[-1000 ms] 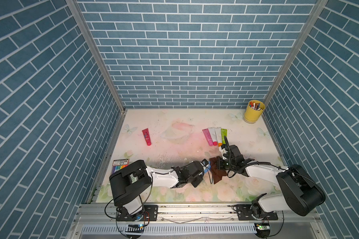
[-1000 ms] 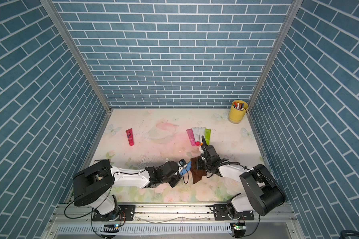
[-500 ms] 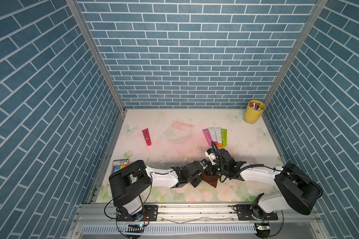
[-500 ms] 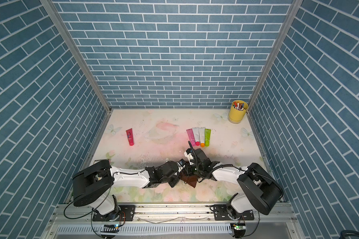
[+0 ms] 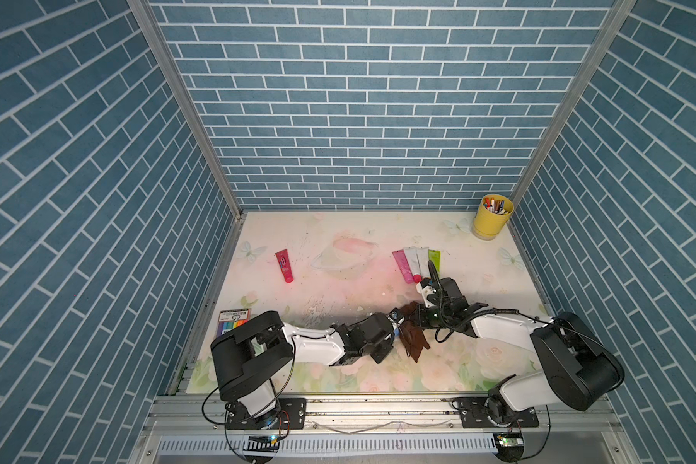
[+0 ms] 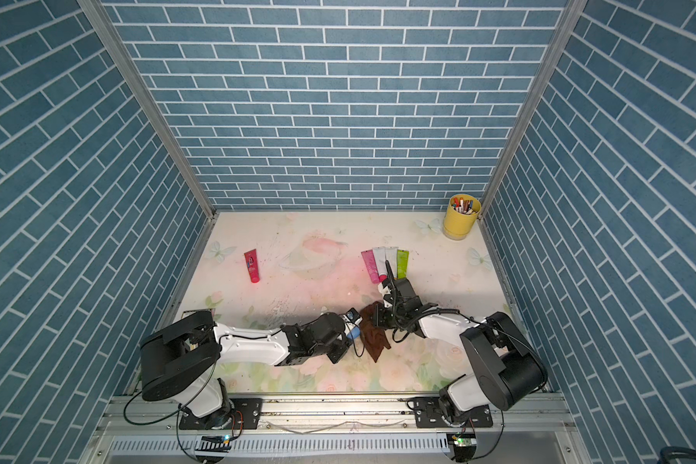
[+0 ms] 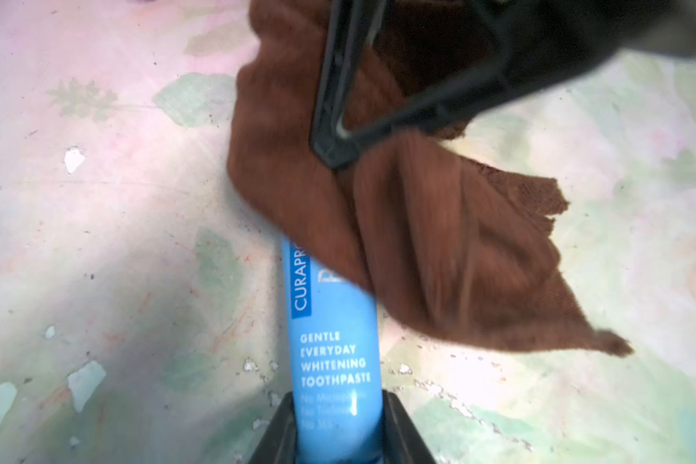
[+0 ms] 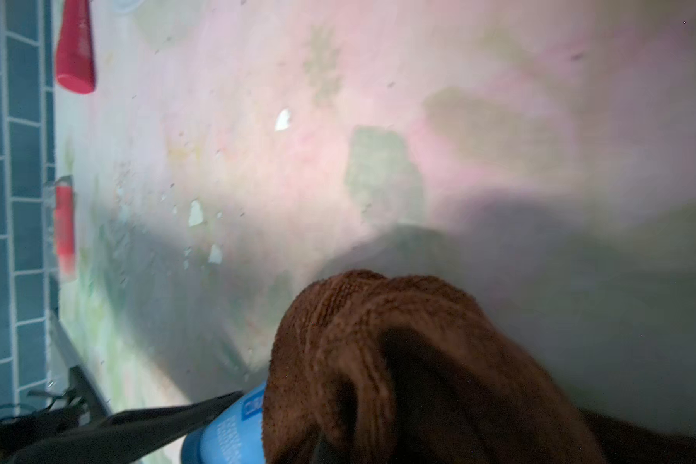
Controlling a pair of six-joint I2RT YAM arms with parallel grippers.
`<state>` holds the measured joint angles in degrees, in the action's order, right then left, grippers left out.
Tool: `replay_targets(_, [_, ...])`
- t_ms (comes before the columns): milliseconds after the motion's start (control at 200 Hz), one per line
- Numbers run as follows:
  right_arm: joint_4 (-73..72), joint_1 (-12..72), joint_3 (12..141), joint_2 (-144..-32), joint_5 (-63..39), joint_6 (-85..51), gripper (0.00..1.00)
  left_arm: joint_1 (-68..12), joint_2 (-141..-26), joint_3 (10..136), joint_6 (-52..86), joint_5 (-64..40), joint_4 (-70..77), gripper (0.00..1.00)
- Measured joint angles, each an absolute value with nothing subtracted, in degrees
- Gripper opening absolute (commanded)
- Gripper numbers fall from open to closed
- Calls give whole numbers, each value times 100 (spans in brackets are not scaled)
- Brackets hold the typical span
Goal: Wipe the surface of the toothpaste tube
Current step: Wipe the dirt from the toothpaste tube.
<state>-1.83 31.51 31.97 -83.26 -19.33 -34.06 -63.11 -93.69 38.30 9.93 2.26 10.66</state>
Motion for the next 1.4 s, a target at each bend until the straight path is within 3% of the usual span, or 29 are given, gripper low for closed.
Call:
replay_targets(135, [220, 3079, 3194, -8128, -1487, -3315, 0, -6355, -9358, 3798, 961, 180, 1087, 2])
replay_targets(300, [366, 3144, 3111, -7933, -1627, -3236, 0, -6394, -9358, 3798, 950, 117, 1090, 2])
replay_targets(555, [110, 4185, 3301, -8132, -1970, -3168, 0, -6405, -9358, 3798, 943, 119, 1072, 2])
replay_targets(725, [-220, 4296, 3293, -8335, -2117, -3168, 0, -6388, -9349, 3800, 1142, 123, 1009, 2])
replay_targets(805, [-239, 4289, 3293, -8399, -2102, -3170, 0, -6386, -9343, 3800, 1175, 134, 1000, 9])
replay_targets(1075, [-10, 4202, 3295, -8160, -1925, -3227, 0, -6414, -8799, 3422, 1131, 298, 1063, 53])
replay_targets(1225, [698, 4136, 3282, -7485, -1361, -3223, 14, -6425, -7985, 3199, 1177, 510, 1044, 60])
replay_targets(1400, [989, 4121, 3280, -6862, -1229, -3210, 32, -6420, -7767, 2923, 1264, 541, 1157, 61])
